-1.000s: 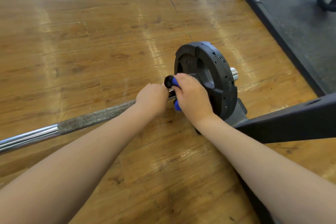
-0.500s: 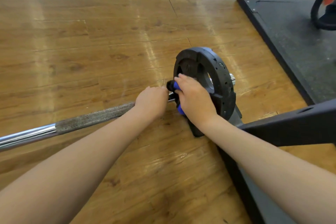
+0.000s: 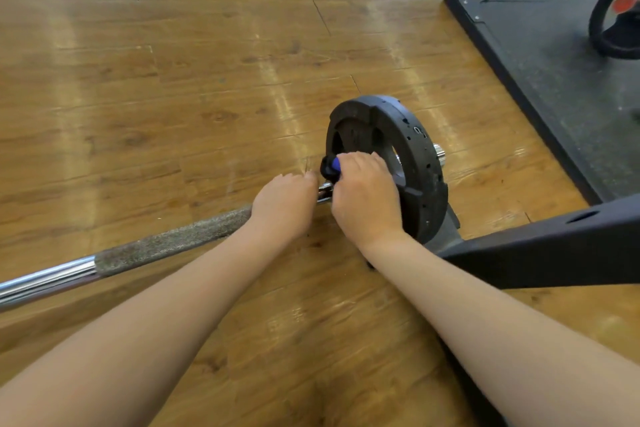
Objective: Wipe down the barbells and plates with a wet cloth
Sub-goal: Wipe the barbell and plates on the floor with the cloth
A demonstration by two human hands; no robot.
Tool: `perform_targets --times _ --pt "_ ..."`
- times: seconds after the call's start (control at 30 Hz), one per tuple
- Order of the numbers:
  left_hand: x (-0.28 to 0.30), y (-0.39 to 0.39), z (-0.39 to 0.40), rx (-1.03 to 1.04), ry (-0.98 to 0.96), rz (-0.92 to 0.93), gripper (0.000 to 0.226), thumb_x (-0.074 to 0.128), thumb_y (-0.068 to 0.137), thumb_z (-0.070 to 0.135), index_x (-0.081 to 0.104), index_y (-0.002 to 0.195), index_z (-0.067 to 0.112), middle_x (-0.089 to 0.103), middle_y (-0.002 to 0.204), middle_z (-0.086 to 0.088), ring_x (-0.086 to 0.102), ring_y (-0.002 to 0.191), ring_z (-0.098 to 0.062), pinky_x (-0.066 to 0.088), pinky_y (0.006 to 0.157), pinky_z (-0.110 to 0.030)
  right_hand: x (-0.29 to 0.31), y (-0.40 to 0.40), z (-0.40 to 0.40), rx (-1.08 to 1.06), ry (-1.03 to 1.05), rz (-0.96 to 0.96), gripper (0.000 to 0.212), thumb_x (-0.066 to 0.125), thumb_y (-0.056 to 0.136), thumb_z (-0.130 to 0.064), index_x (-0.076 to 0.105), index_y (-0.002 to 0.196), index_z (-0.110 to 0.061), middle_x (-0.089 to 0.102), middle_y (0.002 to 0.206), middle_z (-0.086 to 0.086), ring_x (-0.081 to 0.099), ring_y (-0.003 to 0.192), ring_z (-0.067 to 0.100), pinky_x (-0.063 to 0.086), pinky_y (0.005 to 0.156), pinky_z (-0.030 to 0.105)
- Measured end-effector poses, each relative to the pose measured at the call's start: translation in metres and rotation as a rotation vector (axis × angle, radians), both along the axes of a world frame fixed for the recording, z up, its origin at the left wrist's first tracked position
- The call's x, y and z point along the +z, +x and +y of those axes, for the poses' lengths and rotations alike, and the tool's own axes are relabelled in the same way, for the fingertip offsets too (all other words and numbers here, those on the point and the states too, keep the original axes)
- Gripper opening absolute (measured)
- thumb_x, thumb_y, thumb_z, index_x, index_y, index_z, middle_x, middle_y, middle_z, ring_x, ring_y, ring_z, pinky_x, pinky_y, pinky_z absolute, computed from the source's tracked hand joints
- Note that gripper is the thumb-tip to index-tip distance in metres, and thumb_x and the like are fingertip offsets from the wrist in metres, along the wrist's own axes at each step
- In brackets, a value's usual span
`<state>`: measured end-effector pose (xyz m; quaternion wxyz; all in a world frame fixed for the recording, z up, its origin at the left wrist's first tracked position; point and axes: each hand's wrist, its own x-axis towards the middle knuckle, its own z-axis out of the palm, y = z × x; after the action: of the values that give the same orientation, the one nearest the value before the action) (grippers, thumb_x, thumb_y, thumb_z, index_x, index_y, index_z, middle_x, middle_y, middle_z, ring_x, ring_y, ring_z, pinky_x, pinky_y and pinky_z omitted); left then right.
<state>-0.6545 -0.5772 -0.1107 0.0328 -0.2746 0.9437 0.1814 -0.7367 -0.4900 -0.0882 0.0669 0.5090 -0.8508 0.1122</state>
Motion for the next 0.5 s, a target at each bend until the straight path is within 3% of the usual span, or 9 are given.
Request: perform_targets --times 0.07,0.1,0.2,0.33,0.5 --pt "-0.001 0.0 -0.001 -0.007 0.012 -0.001 0.032 0.05 0.09 0.006 0.047 0.121 0.009 0.063 0.101 -0.006 0.06 0.093 -0.024 0.045 0.082 -0.031 -0.002 0.006 -0.002 -0.052 -0.004 -0.018 0.034 0.043 0.085 -0.022 0.066 0.098 -0.001 0.067 0.092 0.013 0.063 0.095 0.029 0.042 0.1 0.044" --pt "-0.001 0.0 -0.002 -0.011 0.012 -0.007 0.032 0.051 0.09 0.007 0.047 0.122 0.009 0.062 0.1 -0.006 0.06 0.092 -0.024 0.045 0.08 -0.03 -0.004 0.008 0.0 -0.059 -0.005 -0.01 0.032 0.049 0.086 -0.024 0.065 0.1 -0.001 0.067 0.095 0.013 0.062 0.099 0.029 0.04 0.102 0.044" --pt "0.0 0.0 0.0 -0.003 -0.027 -0.034 0.038 0.048 0.089 0.004 0.043 0.127 0.007 0.061 0.102 -0.007 0.058 0.094 -0.025 0.035 0.068 -0.026 -0.01 0.016 0.013 -0.098 0.014 0.022 0.043 0.074 0.076 -0.012 0.061 0.114 0.003 0.066 0.108 0.016 0.061 0.108 0.03 0.04 0.103 0.042" --pt "0.002 0.0 0.001 -0.018 -0.079 -0.034 0.048 0.048 0.089 0.003 0.038 0.136 0.006 0.061 0.108 -0.007 0.057 0.1 -0.024 0.031 0.069 -0.024 -0.015 0.029 0.038 -0.136 -0.032 -0.057 0.055 0.071 0.068 0.012 0.057 0.121 0.009 0.065 0.112 0.021 0.062 0.108 0.033 0.045 0.095 0.041" --pt "0.007 0.001 0.002 -0.023 -0.078 -0.057 0.042 0.048 0.088 0.002 0.041 0.13 0.006 0.062 0.109 -0.008 0.057 0.101 -0.025 0.03 0.069 -0.024 0.002 0.034 0.04 -0.128 -0.103 -0.107 0.049 0.068 0.068 0.017 0.061 0.116 0.009 0.067 0.106 0.021 0.064 0.103 0.034 0.048 0.092 0.045"
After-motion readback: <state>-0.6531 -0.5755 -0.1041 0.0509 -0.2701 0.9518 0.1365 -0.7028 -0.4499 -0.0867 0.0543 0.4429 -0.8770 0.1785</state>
